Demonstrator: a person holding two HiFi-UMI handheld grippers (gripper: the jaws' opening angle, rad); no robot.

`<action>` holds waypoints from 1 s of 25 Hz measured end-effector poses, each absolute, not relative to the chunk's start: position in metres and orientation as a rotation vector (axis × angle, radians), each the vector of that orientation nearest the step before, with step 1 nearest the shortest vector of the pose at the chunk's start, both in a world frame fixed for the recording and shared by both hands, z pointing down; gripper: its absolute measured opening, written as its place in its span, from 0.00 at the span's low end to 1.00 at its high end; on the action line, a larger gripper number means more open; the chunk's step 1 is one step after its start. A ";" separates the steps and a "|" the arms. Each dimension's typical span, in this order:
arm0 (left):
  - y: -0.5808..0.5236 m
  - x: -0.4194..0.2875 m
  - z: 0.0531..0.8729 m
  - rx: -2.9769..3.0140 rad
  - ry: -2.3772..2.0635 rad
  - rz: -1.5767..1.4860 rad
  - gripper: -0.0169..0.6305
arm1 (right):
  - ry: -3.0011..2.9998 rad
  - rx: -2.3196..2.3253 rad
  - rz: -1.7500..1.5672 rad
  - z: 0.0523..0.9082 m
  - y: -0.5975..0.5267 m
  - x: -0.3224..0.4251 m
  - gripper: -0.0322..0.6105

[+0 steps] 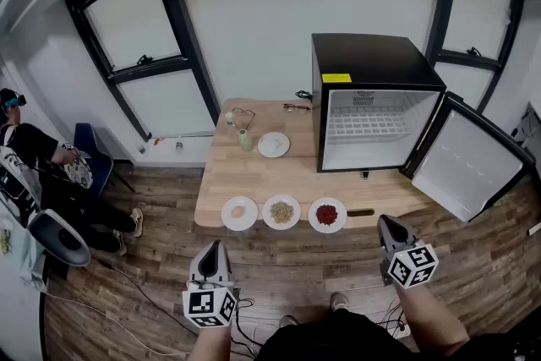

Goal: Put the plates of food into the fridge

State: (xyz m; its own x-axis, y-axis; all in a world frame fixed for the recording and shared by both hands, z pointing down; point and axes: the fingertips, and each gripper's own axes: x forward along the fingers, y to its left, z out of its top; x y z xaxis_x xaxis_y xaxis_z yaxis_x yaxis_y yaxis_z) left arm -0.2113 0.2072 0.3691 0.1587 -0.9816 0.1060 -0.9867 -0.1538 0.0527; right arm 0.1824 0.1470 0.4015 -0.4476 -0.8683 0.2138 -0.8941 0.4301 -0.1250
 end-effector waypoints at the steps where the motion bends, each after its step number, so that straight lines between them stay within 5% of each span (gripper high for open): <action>1: 0.208 -0.212 0.370 2.307 -1.965 0.071 0.03 | -2.551 1.585 0.334 0.402 0.147 0.181 0.08; 25: 0.217 -0.274 0.373 2.425 -1.924 0.095 0.03 | -2.497 1.656 0.269 0.395 0.173 0.118 0.08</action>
